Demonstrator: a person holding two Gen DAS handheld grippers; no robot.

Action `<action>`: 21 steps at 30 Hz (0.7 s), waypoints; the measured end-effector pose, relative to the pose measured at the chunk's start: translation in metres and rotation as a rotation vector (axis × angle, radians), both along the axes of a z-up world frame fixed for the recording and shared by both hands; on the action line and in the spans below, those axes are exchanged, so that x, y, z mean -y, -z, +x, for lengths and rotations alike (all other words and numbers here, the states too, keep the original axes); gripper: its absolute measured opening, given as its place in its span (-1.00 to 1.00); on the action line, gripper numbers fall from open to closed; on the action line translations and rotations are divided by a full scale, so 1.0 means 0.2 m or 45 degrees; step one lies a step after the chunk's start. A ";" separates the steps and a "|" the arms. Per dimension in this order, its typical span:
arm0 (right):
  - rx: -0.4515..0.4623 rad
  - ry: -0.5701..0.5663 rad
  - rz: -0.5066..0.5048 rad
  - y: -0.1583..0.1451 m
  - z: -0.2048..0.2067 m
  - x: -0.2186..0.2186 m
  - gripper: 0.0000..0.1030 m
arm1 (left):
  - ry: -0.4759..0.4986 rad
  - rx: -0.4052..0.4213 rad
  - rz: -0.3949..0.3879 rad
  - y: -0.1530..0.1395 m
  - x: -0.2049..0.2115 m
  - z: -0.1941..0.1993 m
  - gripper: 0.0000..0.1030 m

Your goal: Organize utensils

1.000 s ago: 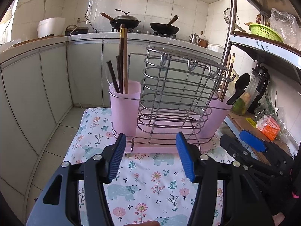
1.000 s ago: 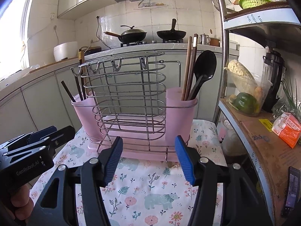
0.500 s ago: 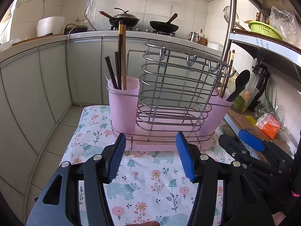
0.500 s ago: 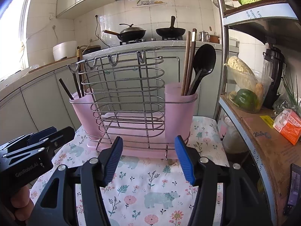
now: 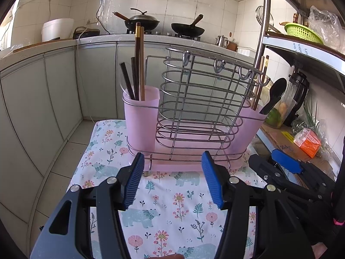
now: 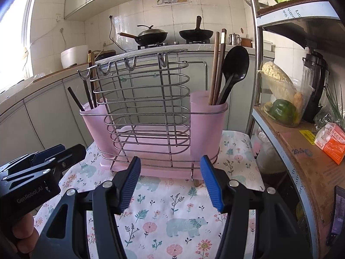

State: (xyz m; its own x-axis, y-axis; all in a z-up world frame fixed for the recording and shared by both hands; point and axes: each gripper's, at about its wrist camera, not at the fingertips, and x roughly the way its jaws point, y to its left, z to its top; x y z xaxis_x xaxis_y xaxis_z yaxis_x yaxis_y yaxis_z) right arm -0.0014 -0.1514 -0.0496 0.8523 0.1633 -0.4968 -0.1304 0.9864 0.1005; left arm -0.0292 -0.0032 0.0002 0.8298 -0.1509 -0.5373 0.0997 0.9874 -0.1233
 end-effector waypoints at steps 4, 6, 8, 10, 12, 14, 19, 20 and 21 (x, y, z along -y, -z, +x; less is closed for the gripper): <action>-0.003 -0.002 -0.001 0.00 0.00 0.00 0.10 | -0.001 0.000 -0.002 0.00 0.00 0.00 0.08; -0.004 -0.001 0.002 0.01 0.00 0.00 0.10 | -0.001 -0.002 -0.002 0.00 0.00 0.00 0.08; -0.007 -0.001 0.003 0.01 0.00 0.00 0.10 | -0.002 -0.004 -0.003 0.01 0.00 0.00 0.08; -0.009 -0.001 0.002 0.01 0.00 0.00 0.10 | -0.001 -0.007 -0.004 0.02 0.00 0.00 0.08; -0.010 -0.001 0.003 0.01 0.00 0.00 0.10 | -0.001 -0.009 -0.003 0.03 0.00 0.00 0.08; -0.010 -0.002 0.002 0.01 0.01 0.00 0.10 | 0.000 -0.011 -0.003 0.03 0.00 0.00 0.08; -0.017 -0.003 -0.001 0.02 0.01 0.00 0.10 | 0.005 -0.016 0.000 0.03 0.00 0.01 0.08; -0.019 -0.003 -0.002 0.02 0.01 0.00 0.10 | 0.005 -0.016 0.001 0.03 0.00 0.01 0.08; -0.021 -0.003 -0.002 0.03 0.02 0.00 0.10 | 0.005 -0.017 0.001 0.03 0.00 0.01 0.08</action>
